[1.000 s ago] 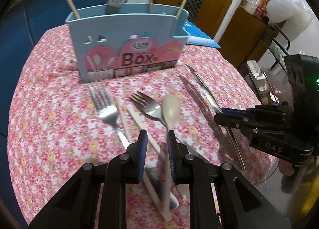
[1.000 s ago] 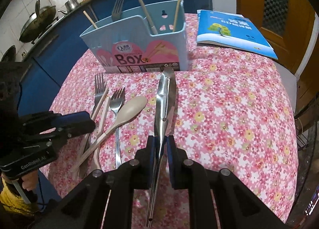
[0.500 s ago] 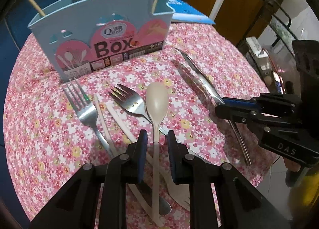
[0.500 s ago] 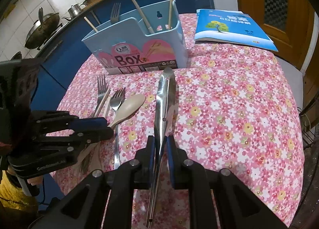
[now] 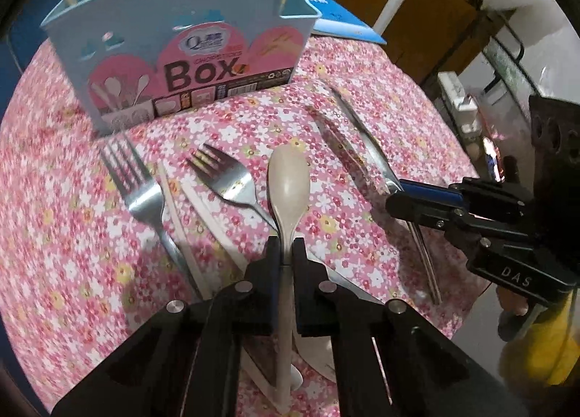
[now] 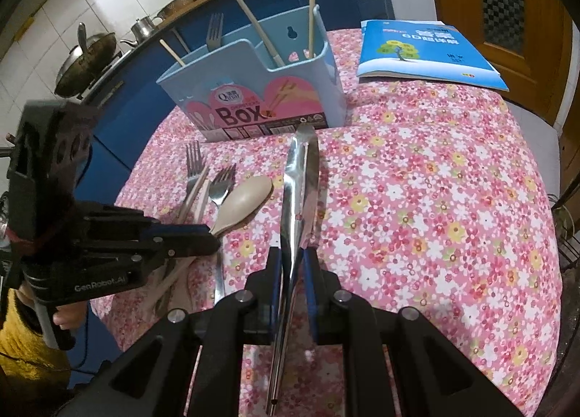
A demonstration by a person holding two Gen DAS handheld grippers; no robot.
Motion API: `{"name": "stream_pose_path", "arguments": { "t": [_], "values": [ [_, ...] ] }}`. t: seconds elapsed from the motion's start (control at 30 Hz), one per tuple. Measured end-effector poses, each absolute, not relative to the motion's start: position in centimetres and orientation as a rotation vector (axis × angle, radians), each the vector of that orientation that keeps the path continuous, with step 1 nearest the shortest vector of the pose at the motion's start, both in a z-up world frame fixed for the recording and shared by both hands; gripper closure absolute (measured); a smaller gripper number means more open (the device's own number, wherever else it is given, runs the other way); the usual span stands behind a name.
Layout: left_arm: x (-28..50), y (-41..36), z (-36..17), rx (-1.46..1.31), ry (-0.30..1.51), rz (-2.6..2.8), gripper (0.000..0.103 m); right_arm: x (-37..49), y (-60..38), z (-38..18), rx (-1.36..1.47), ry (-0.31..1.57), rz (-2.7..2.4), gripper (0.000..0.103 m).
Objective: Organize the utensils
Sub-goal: 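Lift the spoon and knife and carry both toward the caddy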
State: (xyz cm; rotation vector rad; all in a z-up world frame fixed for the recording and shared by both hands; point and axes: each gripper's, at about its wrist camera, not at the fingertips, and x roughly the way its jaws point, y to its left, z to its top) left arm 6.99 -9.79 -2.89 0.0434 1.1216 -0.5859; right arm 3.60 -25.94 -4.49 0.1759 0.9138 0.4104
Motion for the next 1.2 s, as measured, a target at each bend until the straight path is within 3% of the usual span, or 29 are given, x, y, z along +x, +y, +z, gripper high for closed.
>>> {"name": "stream_pose_path", "arguments": {
  "t": [0.67, 1.2],
  "values": [
    [5.8, -1.2, 3.3, -0.213, 0.688, -0.541, 0.099, 2.3, -23.4, 0.7, 0.183, 0.634, 0.449, 0.089],
    [10.4, -1.3, 9.5, -0.219, 0.447, -0.442, 0.099, 6.4, -23.4, 4.5, 0.140, 0.491, 0.361, 0.089]
  ]
}}
